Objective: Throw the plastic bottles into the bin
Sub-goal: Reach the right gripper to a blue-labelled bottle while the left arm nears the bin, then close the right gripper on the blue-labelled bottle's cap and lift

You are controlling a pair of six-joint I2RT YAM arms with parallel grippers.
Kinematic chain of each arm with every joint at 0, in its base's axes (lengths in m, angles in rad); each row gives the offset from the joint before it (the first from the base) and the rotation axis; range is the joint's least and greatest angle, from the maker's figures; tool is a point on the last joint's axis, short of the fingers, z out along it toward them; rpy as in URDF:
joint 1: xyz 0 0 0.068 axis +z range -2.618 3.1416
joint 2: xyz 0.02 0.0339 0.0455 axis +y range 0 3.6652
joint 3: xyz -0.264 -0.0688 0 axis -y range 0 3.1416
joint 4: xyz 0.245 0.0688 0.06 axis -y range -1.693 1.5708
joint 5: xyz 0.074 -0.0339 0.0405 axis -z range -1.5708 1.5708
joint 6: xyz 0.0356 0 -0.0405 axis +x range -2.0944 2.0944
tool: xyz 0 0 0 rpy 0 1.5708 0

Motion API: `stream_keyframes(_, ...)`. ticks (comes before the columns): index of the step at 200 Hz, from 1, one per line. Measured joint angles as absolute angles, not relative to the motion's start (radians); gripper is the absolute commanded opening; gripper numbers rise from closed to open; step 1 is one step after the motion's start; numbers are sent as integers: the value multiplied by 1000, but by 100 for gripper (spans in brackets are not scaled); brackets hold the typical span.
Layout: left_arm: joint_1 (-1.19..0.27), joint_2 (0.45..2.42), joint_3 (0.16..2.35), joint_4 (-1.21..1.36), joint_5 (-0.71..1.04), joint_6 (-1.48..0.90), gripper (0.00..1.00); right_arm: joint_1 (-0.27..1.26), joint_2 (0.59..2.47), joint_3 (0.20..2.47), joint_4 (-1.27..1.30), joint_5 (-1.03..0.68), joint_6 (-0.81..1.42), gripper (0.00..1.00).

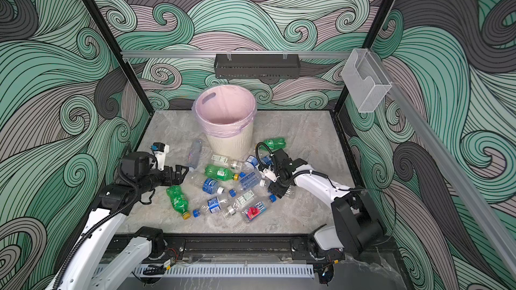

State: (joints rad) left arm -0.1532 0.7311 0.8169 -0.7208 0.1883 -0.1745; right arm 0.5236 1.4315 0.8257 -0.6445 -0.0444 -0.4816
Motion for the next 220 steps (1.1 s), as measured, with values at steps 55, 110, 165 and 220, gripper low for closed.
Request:
stream_keyframes(55,-153,731,817,-721,189,-174,93,531,1486,832,-619,-28,-463,68)
stream_keyframes(110,-153,731,817,-722,188,-174,93,538,1534,857,-611,-25,-436,61)
stream_keyframes(165,-153,731,817,-721,187,-175,93,541,1505,858,-602,-25,-391,56)
stream_keyframes(220,-153,739,817,-722,170,-175,93,542,1241,858,-582,-57,-312,54)
